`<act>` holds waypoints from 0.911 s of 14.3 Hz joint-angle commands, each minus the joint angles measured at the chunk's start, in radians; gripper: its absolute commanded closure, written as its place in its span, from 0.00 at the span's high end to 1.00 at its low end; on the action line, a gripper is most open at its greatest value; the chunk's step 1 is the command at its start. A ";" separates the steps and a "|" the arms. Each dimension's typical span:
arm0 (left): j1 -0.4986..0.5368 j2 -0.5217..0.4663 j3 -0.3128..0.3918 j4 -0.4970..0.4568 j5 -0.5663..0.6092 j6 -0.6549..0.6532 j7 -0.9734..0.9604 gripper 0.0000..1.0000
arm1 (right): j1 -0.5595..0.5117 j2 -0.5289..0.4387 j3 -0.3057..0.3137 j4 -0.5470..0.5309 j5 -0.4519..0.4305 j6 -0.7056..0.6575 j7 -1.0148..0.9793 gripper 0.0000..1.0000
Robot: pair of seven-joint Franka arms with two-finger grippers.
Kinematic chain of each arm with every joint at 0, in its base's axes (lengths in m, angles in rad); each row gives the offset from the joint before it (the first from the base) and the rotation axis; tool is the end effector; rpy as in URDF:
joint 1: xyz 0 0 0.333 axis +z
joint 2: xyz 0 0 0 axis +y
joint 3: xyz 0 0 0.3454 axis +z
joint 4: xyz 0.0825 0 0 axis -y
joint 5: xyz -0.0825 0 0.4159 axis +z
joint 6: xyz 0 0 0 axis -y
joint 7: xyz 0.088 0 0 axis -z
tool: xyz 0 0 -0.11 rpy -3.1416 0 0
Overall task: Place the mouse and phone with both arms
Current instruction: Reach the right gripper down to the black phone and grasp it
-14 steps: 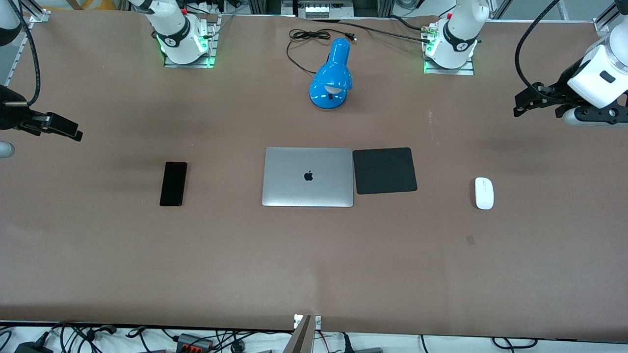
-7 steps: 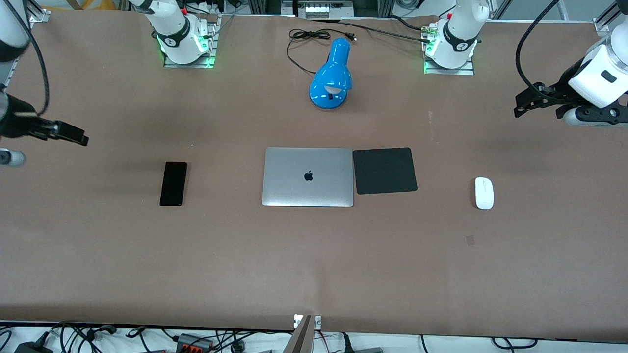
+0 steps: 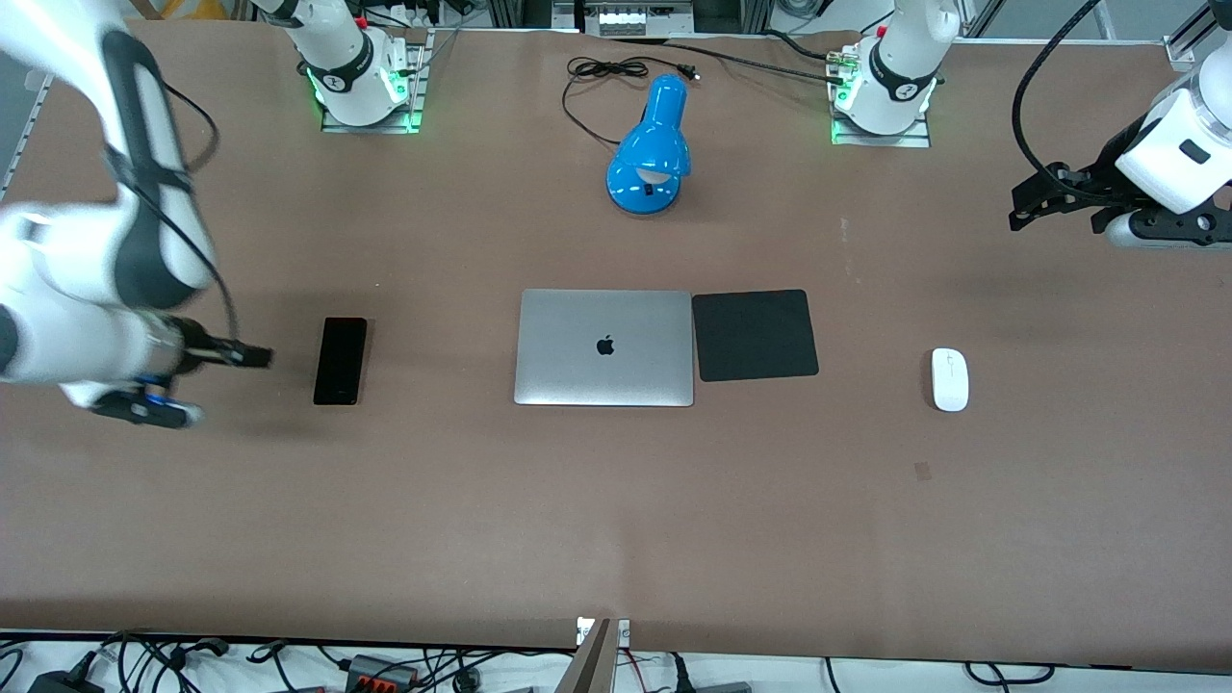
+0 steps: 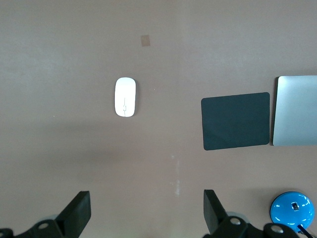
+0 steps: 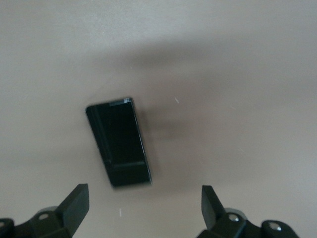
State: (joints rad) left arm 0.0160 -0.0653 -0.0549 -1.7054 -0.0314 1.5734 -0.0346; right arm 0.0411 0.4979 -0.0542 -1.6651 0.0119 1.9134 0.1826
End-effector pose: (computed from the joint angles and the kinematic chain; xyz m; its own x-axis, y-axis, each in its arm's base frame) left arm 0.5603 -0.0262 0.6209 0.9977 -0.0038 -0.0677 -0.0021 -0.9997 0.0254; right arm 0.6867 -0.0043 0.3054 0.9506 -0.1980 -0.2393 -0.1889 -0.9801 0.0605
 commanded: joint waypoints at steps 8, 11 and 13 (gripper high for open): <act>0.002 0.016 -0.002 0.032 -0.001 -0.023 0.019 1.00 | 0.097 -0.021 -0.004 -0.286 0.002 0.315 0.063 1.00; 0.002 0.021 -0.002 0.032 -0.001 -0.018 0.007 1.00 | 0.089 -0.016 -0.004 -0.338 0.002 0.393 0.057 1.00; -0.001 0.041 -0.003 0.033 0.001 -0.019 0.007 1.00 | 0.089 -0.009 -0.004 -0.343 0.002 0.406 0.057 1.00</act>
State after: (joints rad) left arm 0.0155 -0.0544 -0.0552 -1.7037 -0.0314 1.5732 -0.0334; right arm 0.1348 0.5036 -0.0605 -1.9776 0.0119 2.2917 0.2399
